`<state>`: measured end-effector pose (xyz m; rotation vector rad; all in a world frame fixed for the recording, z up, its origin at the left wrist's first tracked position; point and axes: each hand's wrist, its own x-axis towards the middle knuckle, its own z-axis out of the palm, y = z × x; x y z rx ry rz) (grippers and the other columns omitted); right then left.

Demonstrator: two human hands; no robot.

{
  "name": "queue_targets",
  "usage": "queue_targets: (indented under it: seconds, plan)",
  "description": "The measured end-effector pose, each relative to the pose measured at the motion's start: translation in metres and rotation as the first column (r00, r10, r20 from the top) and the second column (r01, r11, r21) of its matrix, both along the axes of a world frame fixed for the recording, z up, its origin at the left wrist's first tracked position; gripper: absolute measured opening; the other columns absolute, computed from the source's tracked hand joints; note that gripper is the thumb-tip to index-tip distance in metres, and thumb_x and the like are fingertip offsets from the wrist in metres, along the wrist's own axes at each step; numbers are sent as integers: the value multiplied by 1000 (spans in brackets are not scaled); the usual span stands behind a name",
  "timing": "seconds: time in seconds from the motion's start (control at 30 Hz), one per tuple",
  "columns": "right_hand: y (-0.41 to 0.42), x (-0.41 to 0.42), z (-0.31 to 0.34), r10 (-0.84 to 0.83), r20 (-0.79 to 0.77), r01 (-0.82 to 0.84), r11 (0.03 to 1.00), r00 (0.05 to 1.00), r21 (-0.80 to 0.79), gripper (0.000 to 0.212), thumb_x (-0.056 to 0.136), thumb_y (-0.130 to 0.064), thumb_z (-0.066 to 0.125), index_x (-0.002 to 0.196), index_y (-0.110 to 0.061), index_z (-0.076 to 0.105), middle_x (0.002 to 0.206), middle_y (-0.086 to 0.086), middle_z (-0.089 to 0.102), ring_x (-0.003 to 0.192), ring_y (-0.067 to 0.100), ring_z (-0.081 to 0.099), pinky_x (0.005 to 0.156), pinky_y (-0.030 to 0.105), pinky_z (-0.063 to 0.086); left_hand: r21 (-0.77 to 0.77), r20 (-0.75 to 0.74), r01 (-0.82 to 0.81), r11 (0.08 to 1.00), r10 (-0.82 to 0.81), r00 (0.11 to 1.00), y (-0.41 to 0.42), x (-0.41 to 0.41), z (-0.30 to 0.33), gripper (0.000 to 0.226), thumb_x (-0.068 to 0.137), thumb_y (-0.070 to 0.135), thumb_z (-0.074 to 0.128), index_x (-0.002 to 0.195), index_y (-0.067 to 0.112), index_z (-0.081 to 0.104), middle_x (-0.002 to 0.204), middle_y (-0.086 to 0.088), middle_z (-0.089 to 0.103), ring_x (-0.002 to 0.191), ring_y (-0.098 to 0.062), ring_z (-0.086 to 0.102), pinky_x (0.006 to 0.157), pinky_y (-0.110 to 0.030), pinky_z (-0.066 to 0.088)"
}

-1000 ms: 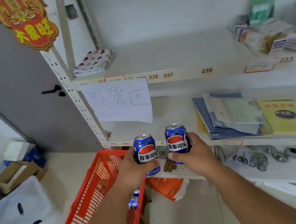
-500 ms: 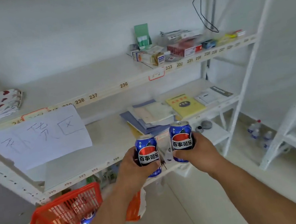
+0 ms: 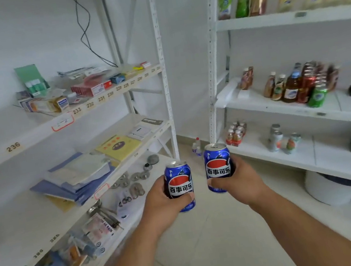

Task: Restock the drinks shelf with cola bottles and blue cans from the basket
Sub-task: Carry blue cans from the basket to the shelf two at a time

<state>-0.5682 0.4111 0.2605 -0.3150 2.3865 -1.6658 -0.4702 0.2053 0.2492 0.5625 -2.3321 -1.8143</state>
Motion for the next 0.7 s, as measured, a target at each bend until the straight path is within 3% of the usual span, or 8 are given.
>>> queue_targets:
  seconds: [0.1, 0.2, 0.3, 0.5, 0.7]
  plan:
    - [55, -1, 4, -94, -9, 94, 996, 996, 0, 49, 71, -17, 93, 109, -33, 66, 96, -10, 77, 88, 6, 73, 80, 27, 58, -9, -14, 98, 995, -98, 995, 49, -21, 5, 52, 75, 14, 91, 115, 36, 64, 104, 14, 77, 91, 3, 73, 70, -12, 54]
    - [112, 0, 7, -161, -21, 161, 987, 987, -9, 47, 72, -17, 94, 105, -35, 65, 95, -12, 77, 86, 3, 73, 77, 24, 58, -19, -27, 180, 983, -181, 983, 103, -38, 11, 54, 76, 14, 90, 116, 39, 63, 105, 15, 76, 92, 4, 72, 70, -11, 54]
    - [172, 3, 11, -228, -20, 228, 974, 973, -17, 51, 73, -18, 94, 112, -34, 63, 99, -10, 76, 88, 3, 72, 72, 18, 54, -10, -30, 245, 970, -245, 969, 160, -52, 16, 58, 77, 17, 90, 123, 37, 62, 110, 14, 75, 99, -1, 71, 77, -16, 55]
    - [293, 13, 15, -370, -32, 370, 929, 928, -26, 59, 75, -21, 94, 123, -27, 60, 105, -11, 73, 93, 4, 69, 69, 16, 51, -33, -45, 358, 933, -359, 932, 275, -74, 25, 53, 76, 15, 91, 114, 38, 62, 107, 13, 75, 93, 3, 71, 70, -11, 53]
    - [395, 22, 6, -500, -22, 500, 866, 866, -26, 62, 73, -21, 94, 126, -24, 62, 106, -9, 74, 97, 9, 71, 84, 30, 60, -40, -30, 452, 891, -454, 891, 374, -92, 25, 52, 77, 16, 91, 115, 36, 61, 108, 12, 74, 97, -1, 70, 71, -14, 52]
